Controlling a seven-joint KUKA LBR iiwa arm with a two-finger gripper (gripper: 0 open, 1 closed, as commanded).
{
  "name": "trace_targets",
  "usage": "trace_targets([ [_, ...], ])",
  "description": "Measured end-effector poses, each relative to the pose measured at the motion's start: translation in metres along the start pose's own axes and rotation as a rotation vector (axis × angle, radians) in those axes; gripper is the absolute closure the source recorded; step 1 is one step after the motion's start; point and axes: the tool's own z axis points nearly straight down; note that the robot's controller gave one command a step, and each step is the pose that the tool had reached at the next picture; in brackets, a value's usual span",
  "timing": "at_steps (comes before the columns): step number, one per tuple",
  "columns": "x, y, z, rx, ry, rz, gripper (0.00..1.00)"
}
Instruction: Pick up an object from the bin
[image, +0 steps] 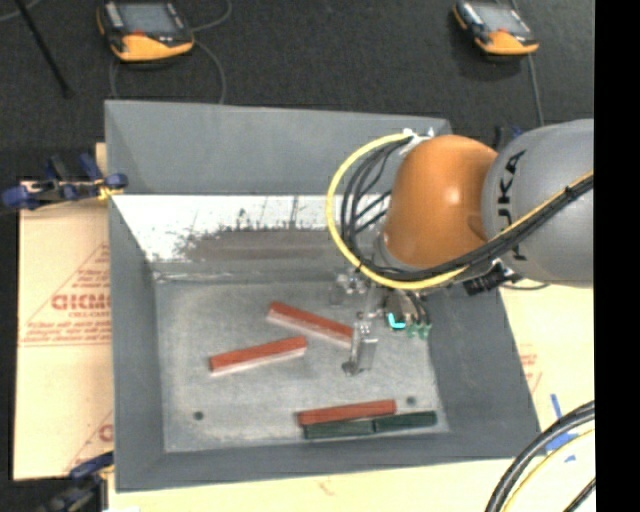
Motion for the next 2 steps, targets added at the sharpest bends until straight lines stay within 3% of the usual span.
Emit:
trace_targets([
  [1, -0.0556, 0.0067, 0.1163, 0.001, -0.005, -0.103, 0.0],
  [2, -0.0572, 0.0067, 0.1111, 0.0, -0.011, -0.101, 1.0],
])
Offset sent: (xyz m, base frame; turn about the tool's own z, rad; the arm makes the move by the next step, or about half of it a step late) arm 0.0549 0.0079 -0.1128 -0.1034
